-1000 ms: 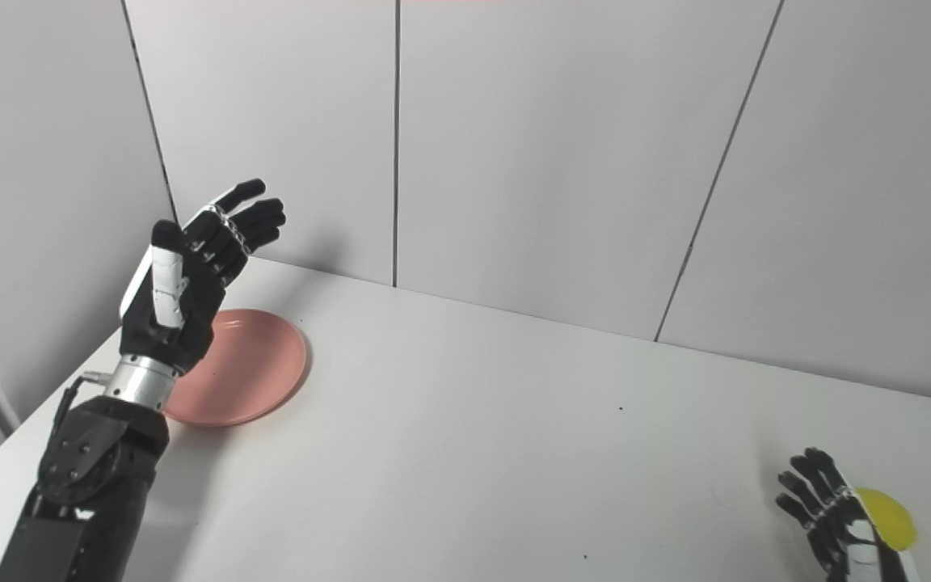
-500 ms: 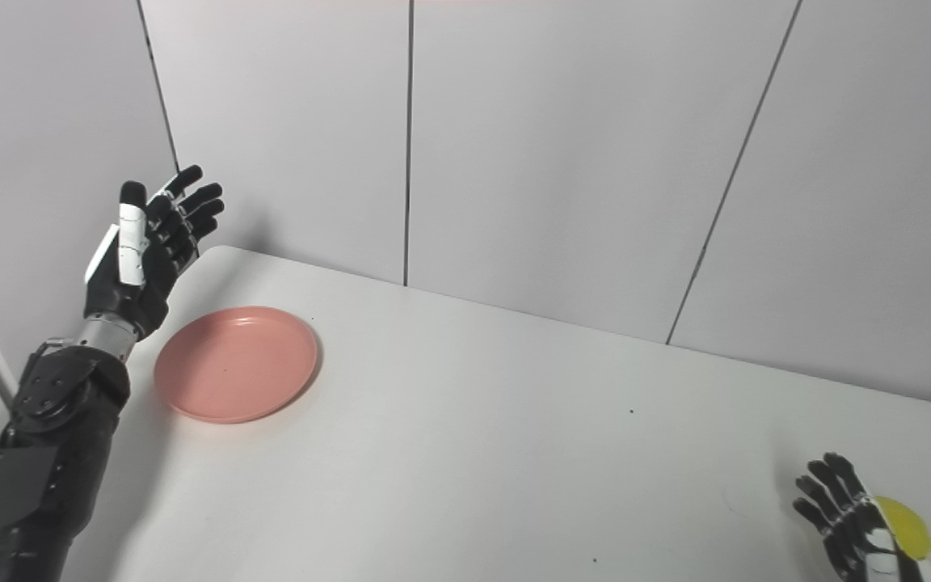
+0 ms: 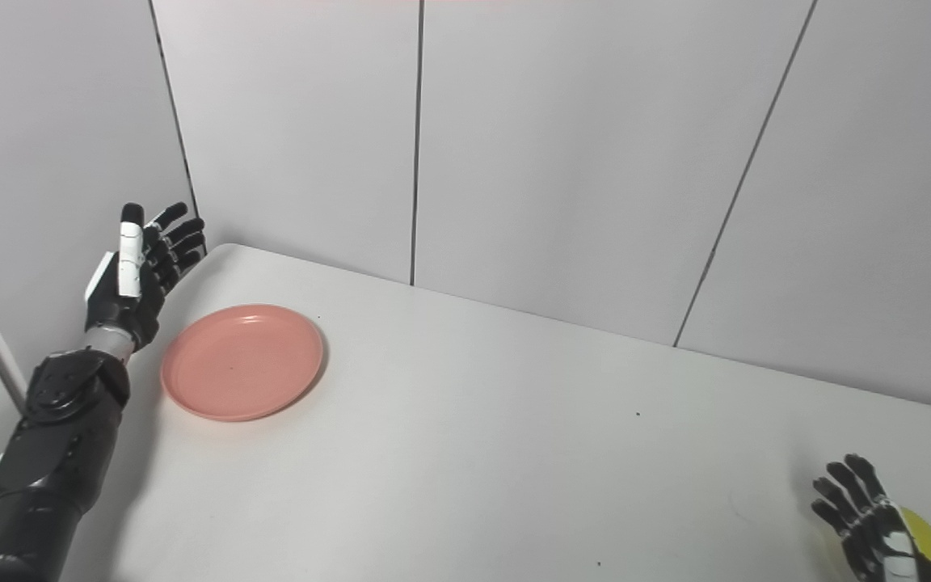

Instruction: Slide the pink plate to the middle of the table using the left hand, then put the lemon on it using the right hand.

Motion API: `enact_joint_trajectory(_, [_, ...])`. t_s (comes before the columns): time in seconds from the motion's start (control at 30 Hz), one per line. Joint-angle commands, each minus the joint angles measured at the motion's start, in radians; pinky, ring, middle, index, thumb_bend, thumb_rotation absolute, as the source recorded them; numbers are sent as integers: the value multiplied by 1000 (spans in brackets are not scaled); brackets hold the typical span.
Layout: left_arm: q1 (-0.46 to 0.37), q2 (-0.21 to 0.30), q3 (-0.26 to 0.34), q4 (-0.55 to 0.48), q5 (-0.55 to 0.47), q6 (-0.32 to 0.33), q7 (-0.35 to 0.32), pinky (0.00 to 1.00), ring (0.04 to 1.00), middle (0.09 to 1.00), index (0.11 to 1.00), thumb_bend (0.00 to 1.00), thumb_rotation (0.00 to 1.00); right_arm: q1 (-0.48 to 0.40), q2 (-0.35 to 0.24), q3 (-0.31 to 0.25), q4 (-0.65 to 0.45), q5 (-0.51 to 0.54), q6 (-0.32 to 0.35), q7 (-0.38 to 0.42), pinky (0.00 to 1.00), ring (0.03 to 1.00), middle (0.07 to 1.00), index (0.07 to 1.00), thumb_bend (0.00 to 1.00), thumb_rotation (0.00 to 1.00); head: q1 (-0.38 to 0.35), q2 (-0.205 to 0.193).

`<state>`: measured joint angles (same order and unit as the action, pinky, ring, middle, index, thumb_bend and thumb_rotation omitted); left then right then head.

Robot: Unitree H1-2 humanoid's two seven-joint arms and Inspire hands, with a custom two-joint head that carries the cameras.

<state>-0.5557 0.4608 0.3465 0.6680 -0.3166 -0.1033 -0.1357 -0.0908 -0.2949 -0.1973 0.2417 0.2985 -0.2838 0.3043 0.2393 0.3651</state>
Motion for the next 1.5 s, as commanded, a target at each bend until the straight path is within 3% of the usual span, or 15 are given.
enact_joint_trajectory(0.0, [-82, 57, 6, 36, 16, -84, -3, 908, 872, 838, 880, 918, 996, 93, 50, 14, 150, 4, -45, 14, 876, 881, 905, 911, 904, 1000, 0, 0])
enact_joint_trajectory(0.2, [-114, 74, 7, 173, 21, -149, -2, 858, 826, 802, 871, 908, 978, 93, 50, 14, 155, 8, -46, 19, 877, 879, 905, 908, 918, 1000, -5, -4])
enact_joint_trajectory(0.47, [-121, 69, 16, 273, 5, -195, -15, 818, 798, 795, 852, 869, 968, 90, 50, 14, 165, 1, -54, 17, 870, 879, 906, 908, 920, 1000, -7, -4])
enact_joint_trajectory(0.57, [-117, 58, 28, 310, -21, -222, -45, 821, 793, 809, 874, 802, 977, 90, 47, 15, 169, -1, -58, 20, 876, 884, 910, 915, 925, 1000, -12, -1])
enact_joint_trajectory(0.7, [-125, 59, 25, 372, -30, -272, -76, 810, 791, 806, 871, 790, 989, 88, 46, 15, 175, -5, -61, 20, 868, 877, 907, 915, 933, 1000, -12, 0])
enact_joint_trajectory(1.1, [-117, 40, 13, 387, -49, -269, -97, 826, 778, 769, 891, 768, 1000, 89, 56, 17, 168, -4, -52, 15, 865, 881, 905, 912, 936, 1000, -26, 3])
enact_joint_trajectory(1.33, [-127, 29, -4, 446, -43, -309, -118, 797, 765, 752, 861, 765, 1000, 91, 58, 19, 162, -13, -54, 8, 855, 874, 901, 908, 931, 1000, -32, 8])
enact_joint_trajectory(1.47, [-133, 29, -14, 479, -39, -331, -145, 795, 766, 758, 887, 806, 978, 92, 57, 20, 158, -20, -56, 6, 857, 875, 905, 909, 938, 1000, -35, 13])
